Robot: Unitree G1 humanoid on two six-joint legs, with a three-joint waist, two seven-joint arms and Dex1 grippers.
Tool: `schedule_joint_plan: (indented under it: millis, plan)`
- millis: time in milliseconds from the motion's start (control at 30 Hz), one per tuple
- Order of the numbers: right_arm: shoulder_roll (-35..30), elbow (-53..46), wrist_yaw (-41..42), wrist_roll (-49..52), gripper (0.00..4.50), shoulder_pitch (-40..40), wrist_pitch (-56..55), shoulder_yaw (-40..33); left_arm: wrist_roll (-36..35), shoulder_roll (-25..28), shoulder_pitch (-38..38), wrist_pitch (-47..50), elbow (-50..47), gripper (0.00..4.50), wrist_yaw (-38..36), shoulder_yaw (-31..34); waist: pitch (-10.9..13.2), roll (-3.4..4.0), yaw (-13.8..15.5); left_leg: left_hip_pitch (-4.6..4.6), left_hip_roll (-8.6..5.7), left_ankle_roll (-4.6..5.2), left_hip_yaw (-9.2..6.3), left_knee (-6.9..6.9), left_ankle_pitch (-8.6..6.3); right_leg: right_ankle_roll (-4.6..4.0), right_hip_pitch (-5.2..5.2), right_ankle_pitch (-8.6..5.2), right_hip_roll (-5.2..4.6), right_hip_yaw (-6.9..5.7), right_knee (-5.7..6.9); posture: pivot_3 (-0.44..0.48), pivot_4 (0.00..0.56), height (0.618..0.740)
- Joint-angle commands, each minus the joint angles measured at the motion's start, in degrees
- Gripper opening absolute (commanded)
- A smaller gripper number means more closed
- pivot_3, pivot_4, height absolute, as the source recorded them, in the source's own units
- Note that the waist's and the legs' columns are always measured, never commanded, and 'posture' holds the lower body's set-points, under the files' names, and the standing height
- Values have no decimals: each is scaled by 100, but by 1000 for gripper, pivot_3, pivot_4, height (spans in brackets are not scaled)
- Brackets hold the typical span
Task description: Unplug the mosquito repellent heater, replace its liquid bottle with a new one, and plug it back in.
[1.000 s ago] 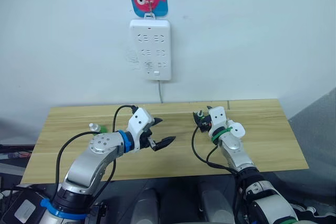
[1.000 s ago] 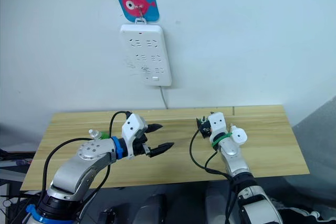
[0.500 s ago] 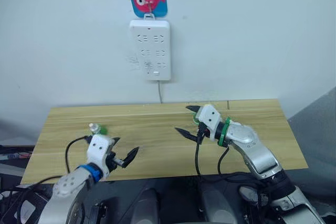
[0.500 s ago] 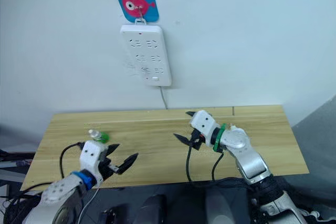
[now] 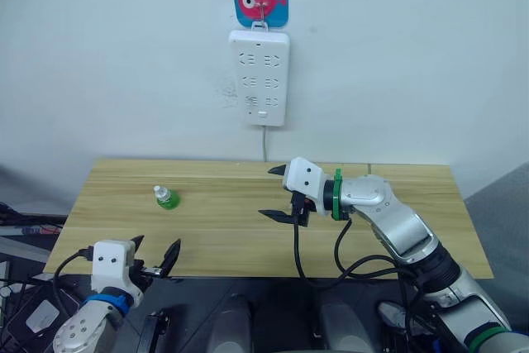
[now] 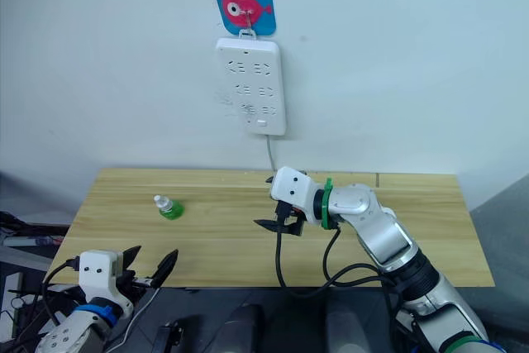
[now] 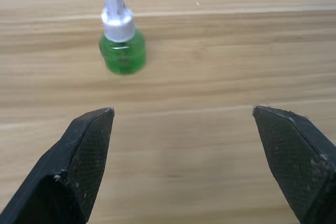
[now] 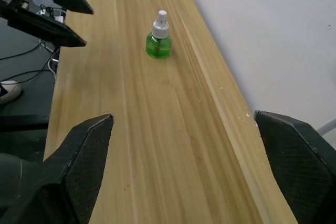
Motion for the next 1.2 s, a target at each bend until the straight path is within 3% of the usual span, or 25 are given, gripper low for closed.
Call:
schedule_joint_plan:
  millis: [33,233,533,867,1200]
  plan:
    - [99,-598,4,175,4479,-56,389,17,84,133,-204,-203,376,4500,-10,113,5,2,-2,-1,0,0,0,0,0,0,0,0,0,0,0,79,234,725]
    - [441,-905,-325,116,4479,-93,1140,191,157,340,-632,-321,958,4500,-77,77,66,6,-13,1,3,0,-3,-3,0,-1,-1,0,3,-1,2,67,309,725]
    - [477,-1391,-507,390,4479,-443,2342,121,412,571,-1708,-602,2497,4500,-194,-153,442,14,-45,-3,4,1,-2,-2,0,-5,-7,4,5,2,4,-17,406,725]
    - [462,-1945,-828,784,4479,-547,3273,-30,610,681,-2938,-1458,4215,4500,-83,-214,692,29,-153,-19,4,1,2,-8,-1,-5,-25,4,0,1,4,-90,446,725]
    - [284,-2131,-1014,1093,4479,-549,3521,-83,666,674,-3485,-2006,5094,4500,17,-303,772,47,-276,-18,6,0,3,-9,-1,-2,-27,3,0,1,5,-108,455,725]
